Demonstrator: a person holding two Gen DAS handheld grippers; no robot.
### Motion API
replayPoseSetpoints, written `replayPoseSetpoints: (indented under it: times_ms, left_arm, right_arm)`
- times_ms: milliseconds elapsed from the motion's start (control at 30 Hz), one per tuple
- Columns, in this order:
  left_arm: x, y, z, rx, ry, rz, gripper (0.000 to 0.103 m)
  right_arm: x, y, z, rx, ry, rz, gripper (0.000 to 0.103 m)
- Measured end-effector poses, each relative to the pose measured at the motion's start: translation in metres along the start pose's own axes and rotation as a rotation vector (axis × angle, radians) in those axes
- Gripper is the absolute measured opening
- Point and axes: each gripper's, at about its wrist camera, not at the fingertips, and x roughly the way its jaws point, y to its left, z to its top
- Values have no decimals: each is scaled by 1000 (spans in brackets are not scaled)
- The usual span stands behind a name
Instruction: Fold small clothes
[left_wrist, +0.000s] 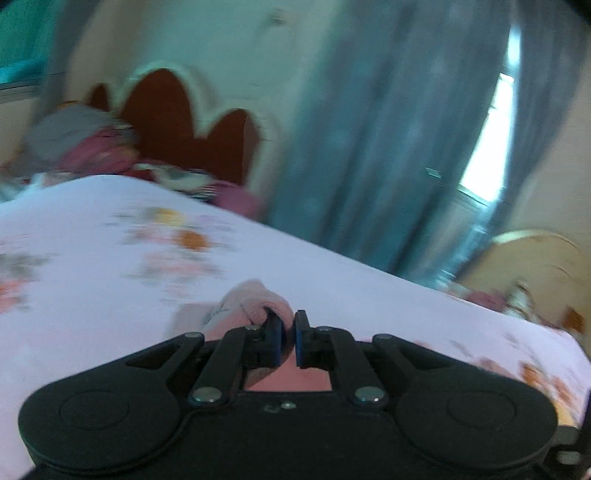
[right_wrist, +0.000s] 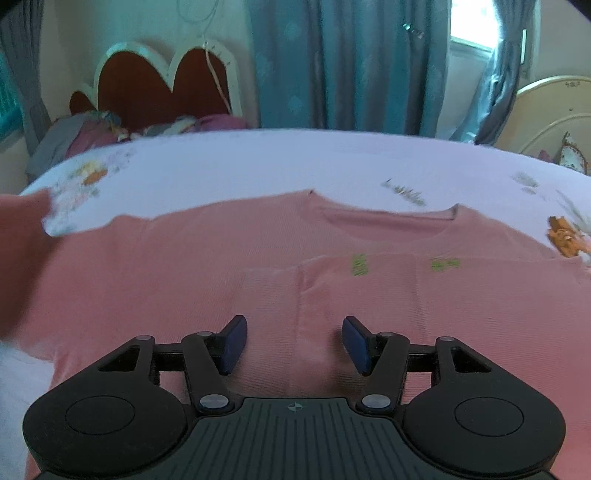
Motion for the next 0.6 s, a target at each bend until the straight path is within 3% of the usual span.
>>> replayPoseSetpoints:
  times_ms: [233, 333, 367, 467, 533, 600]
  left_arm:
    - [29, -106, -38, 115, 79, -223, 7]
    - [50, -150, -69, 192, 140, -293, 7]
    - [57, -161, -82, 223, 175, -303, 7]
    - [77, -182, -116, 316, 286, -287, 22]
    - [80, -184, -131, 361, 341, -259, 22]
    - [74, -178, -132, 372, 336, -251, 32]
  right_arm:
    - [-34, -49, -7, 62, -28, -31, 57]
    - [-46, -72, -10, 105, -29, -13, 57]
    - [-49, -78, -12, 114, -29, -10, 57]
    - [-56, -90, -17, 119, -25, -7, 57]
    - [-61, -93, -20, 120, -22, 8, 57]
    - [-63, -94, -21, 122, -26, 29, 57]
